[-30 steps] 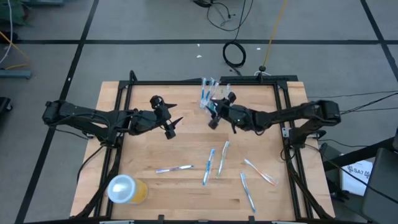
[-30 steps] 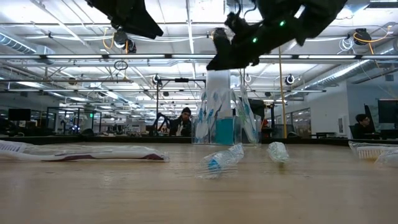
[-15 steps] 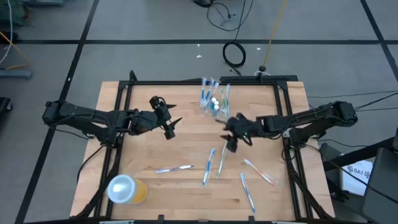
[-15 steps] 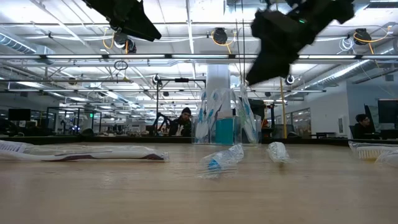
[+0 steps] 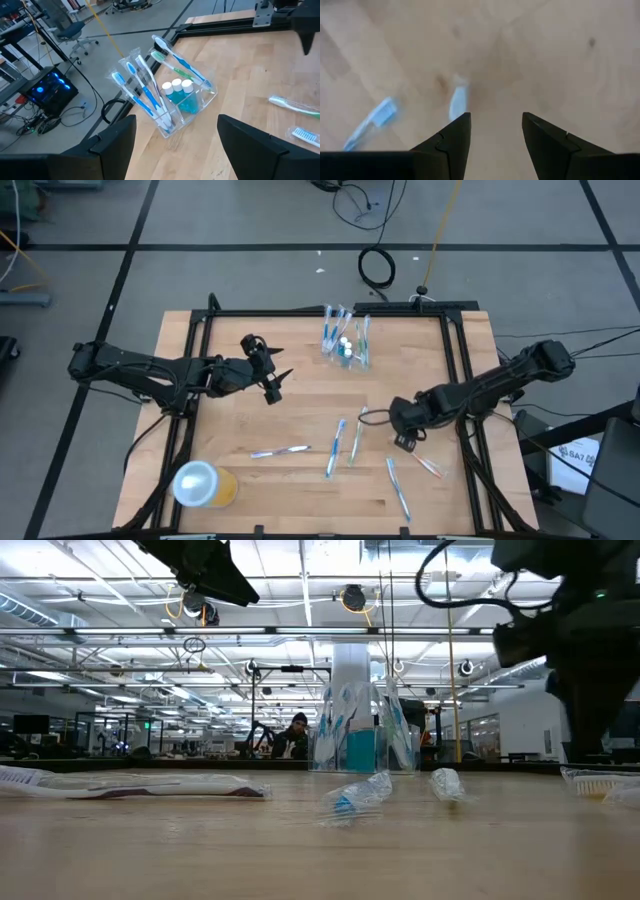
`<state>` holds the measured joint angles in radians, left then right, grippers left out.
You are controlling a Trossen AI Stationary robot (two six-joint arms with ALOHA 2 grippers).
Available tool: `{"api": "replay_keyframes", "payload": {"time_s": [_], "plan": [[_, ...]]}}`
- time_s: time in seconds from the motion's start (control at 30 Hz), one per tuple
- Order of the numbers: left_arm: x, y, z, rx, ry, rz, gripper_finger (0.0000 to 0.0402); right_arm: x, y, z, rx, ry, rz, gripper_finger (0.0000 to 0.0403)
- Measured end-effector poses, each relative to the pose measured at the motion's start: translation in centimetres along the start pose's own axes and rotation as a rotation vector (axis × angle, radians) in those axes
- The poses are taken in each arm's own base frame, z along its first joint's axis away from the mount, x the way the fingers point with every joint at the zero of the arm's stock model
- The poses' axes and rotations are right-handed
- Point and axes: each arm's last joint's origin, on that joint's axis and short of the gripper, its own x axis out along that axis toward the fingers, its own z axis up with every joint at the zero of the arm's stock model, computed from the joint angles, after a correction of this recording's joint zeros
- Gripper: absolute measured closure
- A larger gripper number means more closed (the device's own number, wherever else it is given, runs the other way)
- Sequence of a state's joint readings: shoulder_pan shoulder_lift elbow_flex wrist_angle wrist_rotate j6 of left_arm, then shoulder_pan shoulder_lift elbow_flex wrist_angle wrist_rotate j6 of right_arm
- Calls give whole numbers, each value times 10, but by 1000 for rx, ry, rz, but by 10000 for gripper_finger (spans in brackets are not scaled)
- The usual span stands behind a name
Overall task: Pick & Place toothbrushing station
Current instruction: Put the orange toothbrush into the transparent organizer
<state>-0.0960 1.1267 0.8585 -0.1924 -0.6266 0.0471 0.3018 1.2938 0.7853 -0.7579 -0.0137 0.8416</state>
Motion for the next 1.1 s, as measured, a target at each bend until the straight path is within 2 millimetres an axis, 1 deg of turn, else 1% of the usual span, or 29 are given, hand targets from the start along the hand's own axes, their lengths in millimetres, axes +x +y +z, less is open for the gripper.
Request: {"api": "replay_keyframes", "payload": {"time_s": [0.2, 0.37, 0.43, 0.53, 0.63, 0.8, 0.93, 1.1], "plan": [[0, 0, 0, 1, 0, 0, 121, 0, 14, -15, -65, 19, 38, 234], [0, 0, 0, 2, 0, 0, 121, 1, 20, -22, -53, 17, 48, 234], [0, 0, 0, 6, 0, 0, 121, 6, 16, -25, -47, 24, 38, 234], [0, 0, 0, 24, 0, 0, 121, 20, 9, -30, -15, 31, 51, 234], [0, 0, 0, 27, 0, 0, 121, 34, 4, -36, 2, 63, 123, 234], [0, 0, 0, 55, -1, 0, 121, 48, -9, -45, 4, 71, 122, 234], [0, 0, 0, 57, -3, 1, 121, 44, -8, -45, -26, 52, 148, 234], [1, 1, 1, 72, -11, 5, 121, 27, -10, -45, -29, -22, 239, 234]]}}
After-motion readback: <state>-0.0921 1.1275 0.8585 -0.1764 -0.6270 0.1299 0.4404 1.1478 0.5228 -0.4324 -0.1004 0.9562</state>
